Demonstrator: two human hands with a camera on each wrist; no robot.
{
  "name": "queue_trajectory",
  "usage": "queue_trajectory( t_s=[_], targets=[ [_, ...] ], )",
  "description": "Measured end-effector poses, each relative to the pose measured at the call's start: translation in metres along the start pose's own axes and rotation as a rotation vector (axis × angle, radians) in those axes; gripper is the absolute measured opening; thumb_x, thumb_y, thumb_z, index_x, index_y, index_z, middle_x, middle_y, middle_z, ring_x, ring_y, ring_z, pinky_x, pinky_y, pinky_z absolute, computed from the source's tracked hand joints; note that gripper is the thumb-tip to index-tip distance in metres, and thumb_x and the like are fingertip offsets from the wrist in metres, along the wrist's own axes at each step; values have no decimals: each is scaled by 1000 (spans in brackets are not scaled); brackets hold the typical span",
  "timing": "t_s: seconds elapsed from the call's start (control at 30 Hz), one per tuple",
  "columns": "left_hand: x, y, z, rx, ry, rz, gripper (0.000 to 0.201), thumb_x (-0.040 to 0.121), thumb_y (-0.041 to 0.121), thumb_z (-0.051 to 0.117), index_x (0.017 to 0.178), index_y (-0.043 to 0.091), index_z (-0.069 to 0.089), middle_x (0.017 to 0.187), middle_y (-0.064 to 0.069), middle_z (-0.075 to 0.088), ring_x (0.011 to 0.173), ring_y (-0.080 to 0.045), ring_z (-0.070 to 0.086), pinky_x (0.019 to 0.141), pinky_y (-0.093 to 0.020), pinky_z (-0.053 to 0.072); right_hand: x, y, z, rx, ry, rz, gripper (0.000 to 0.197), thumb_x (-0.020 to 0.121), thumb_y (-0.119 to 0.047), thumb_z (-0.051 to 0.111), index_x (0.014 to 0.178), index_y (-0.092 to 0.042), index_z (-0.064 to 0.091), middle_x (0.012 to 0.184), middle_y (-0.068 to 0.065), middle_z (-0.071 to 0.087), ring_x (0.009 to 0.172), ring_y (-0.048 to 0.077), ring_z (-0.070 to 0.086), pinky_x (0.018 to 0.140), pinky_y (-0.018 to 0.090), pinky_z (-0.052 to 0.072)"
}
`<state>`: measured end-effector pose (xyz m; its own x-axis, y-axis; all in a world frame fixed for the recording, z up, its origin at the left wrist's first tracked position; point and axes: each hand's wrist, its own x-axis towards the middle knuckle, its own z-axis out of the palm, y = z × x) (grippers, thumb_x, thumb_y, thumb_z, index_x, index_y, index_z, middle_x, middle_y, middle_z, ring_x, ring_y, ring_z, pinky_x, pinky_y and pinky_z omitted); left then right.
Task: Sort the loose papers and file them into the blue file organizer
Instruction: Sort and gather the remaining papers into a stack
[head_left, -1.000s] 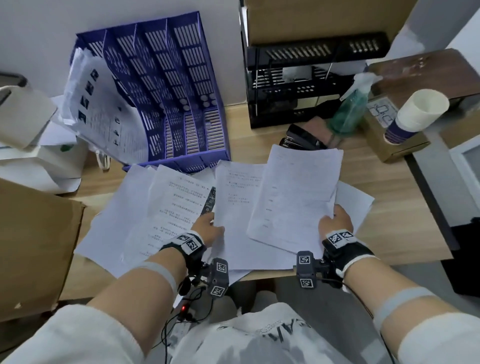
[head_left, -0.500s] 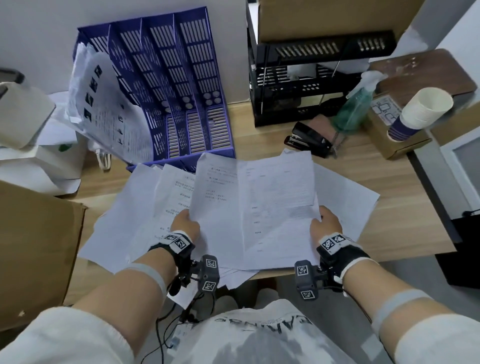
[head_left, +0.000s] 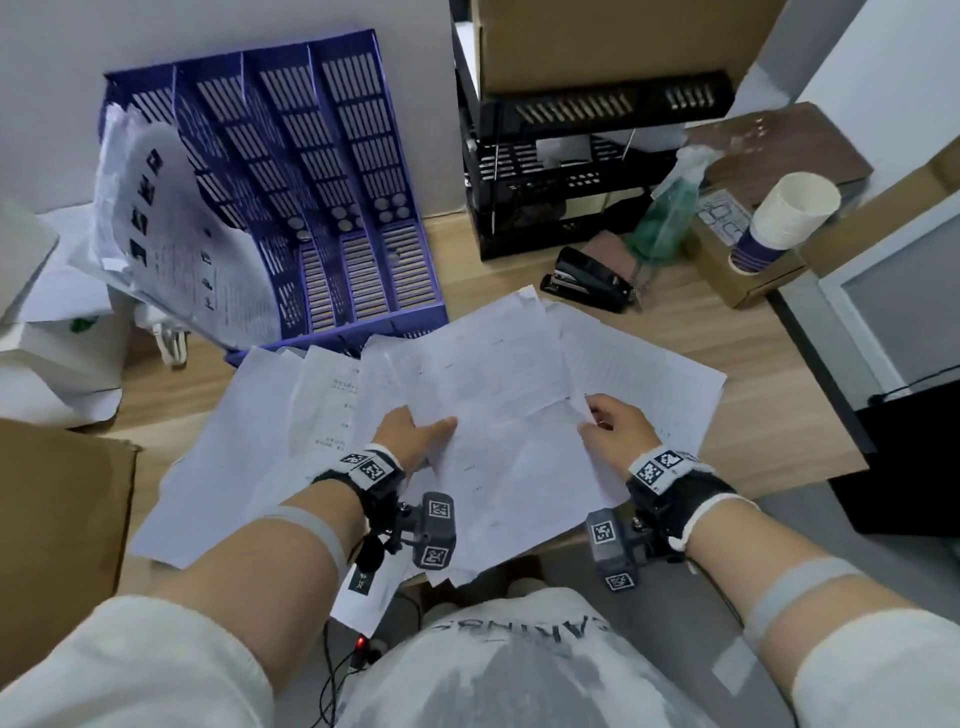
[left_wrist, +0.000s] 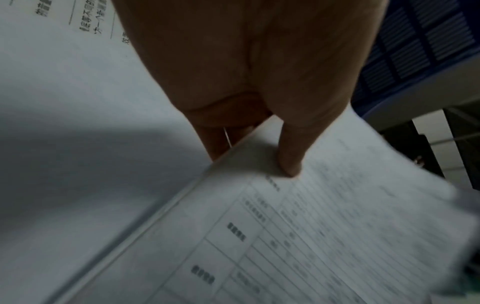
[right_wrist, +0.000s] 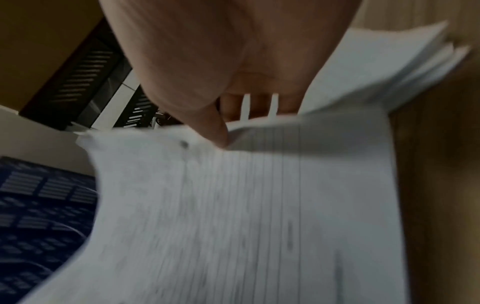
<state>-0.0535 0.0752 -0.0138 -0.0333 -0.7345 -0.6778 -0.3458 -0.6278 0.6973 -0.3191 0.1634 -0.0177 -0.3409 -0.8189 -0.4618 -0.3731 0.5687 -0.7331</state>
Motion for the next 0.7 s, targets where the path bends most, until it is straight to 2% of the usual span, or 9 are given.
queue_trajectory(
  t_s=[0.03,0.07,0.13,0.2,0.27,0.4,0.53,0.63,0.7],
  targets=[
    [-1,-1,0,71,6,-9,40,72,29,80,104,8,71,100,-14,75,91,-34,71,85,-54,57,1,5,-5,-49,36,15,30,82,-5,55,106,-20,64,106,11,63,102,32,59,88,32,45],
    [-2,-2,-1,154,33,-3,32,77,26,75,102,7,70,98,-14,74,89,-33,70,85,-49,58,1,11,-10,-202,51,32,44,80,-9,58,120,-26,57,120,9,56,114,30,53,95,35,44],
    [-3,-2,-8,313,119,12,25,85,19,66,106,4,68,98,-15,69,91,-34,66,80,-39,55,-4,27,-16,-607,-46,107,82,74,-24,66,146,-31,26,151,7,27,139,30,28,110,41,34],
    [-1,-3,-17,379,183,1,28,88,14,62,111,-1,65,103,-19,68,98,-37,65,78,-37,51,-12,42,-15,-816,-177,158,109,70,-30,70,151,-35,-3,161,-2,-7,149,26,0,115,44,25],
    [-2,-4,-26,402,216,-13,29,88,11,61,112,-4,64,105,-19,67,99,-37,64,75,-35,48,-19,51,-9,-935,-184,169,115,71,-26,69,150,-36,-14,160,-5,-19,149,25,-6,113,46,28],
    [-5,-4,-34,402,266,-6,19,90,9,58,105,0,64,96,-17,62,84,-30,56,71,-33,41,-22,51,-5,-938,-60,187,108,72,-15,64,148,-37,-9,160,-3,-6,143,28,9,104,47,35],
    [-9,-6,-35,353,261,-21,28,91,9,57,115,-4,62,104,-19,65,91,-34,61,73,-33,43,-25,46,-3,-967,-3,186,98,74,-11,58,149,-34,-1,156,1,6,134,31,20,99,45,41],
    [-12,-5,-32,333,228,-35,20,91,9,58,109,3,62,96,-14,60,85,-29,57,76,-37,50,-26,41,-9,-954,23,173,89,75,-9,58,149,-32,13,146,3,24,125,31,32,88,41,50],
    [-13,-6,-29,301,216,-51,23,88,10,60,110,2,62,98,-16,63,90,-33,61,83,-43,55,-26,34,-17,-862,51,175,70,83,-10,52,145,-31,29,139,4,36,121,30,40,85,40,50]
  ],
)
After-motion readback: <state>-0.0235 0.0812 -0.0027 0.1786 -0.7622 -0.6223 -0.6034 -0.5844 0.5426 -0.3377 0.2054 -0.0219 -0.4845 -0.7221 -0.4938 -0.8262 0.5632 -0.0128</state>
